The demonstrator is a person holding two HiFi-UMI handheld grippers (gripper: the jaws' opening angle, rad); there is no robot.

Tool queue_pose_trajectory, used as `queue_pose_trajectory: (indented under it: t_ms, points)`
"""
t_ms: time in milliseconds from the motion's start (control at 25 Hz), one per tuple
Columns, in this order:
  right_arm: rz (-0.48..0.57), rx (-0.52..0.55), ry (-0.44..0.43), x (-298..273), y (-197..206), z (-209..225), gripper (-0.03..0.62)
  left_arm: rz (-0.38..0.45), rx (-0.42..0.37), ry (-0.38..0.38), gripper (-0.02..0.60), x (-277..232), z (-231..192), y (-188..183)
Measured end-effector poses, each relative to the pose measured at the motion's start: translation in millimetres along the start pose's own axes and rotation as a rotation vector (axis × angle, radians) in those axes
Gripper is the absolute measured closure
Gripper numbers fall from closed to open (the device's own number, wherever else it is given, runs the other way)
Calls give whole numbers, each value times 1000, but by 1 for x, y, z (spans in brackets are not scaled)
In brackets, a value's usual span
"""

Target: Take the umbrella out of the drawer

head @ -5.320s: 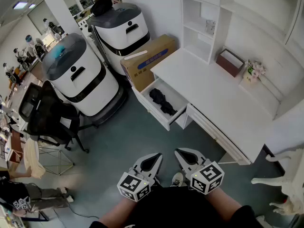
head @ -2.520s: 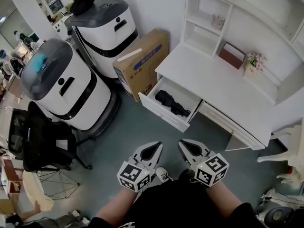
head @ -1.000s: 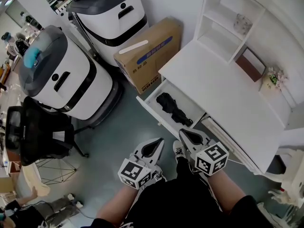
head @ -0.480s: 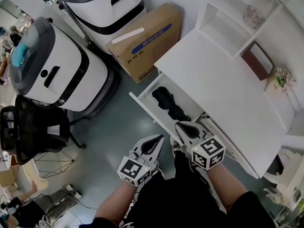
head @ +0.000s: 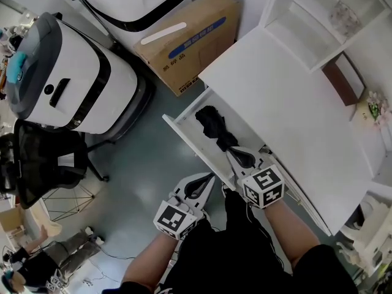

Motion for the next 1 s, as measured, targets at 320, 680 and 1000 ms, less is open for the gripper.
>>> queue_pose_trajectory:
  t_ms: [320,680,1000]
  points:
    - [-85,-15,18,-24,34,42,494,-22,-24,-14,584,-19,-1,9]
    - [-196,-14,57,-55,79,81,438,-50,14,17,584,-23,6,32]
    - [-323,-12,60,-91,120,112,401,-52,57,0,584,-23,-1,42]
Point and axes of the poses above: the fingertips, and each gripper's own axes: x backward along the fingers, z to its right, y out of its underside, the point moved 1 cm from there along x, backward along the fingers, and after that the axes turned 14 degrees about -y, right-handed, at the moved point
